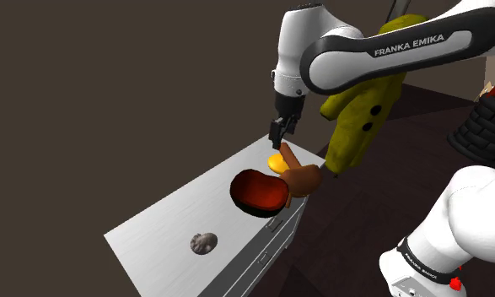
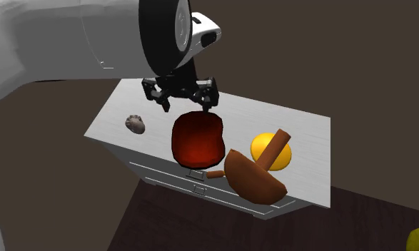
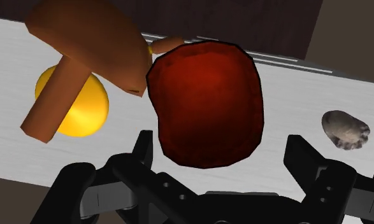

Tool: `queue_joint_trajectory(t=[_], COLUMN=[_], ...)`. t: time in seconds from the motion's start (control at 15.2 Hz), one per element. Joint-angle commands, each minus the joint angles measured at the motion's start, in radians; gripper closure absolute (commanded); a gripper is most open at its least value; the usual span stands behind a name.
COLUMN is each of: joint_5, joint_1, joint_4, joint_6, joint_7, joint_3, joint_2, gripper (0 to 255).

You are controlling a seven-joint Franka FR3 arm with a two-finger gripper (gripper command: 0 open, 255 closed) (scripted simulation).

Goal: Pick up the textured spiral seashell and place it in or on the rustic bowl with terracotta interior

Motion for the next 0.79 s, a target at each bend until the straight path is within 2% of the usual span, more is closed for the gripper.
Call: queue_joint_trajectory(t=[0.0,0.73], joint_5=[-0.011,-0.124], joint_1=[0.013,0.1], joint_4=[0.022,0.2], joint_6=[0.027,0.129], joint_7=[0.001,0.033], joint_3=[0.02,0.11], joint_2=[0.06,0.42], gripper=[0,0])
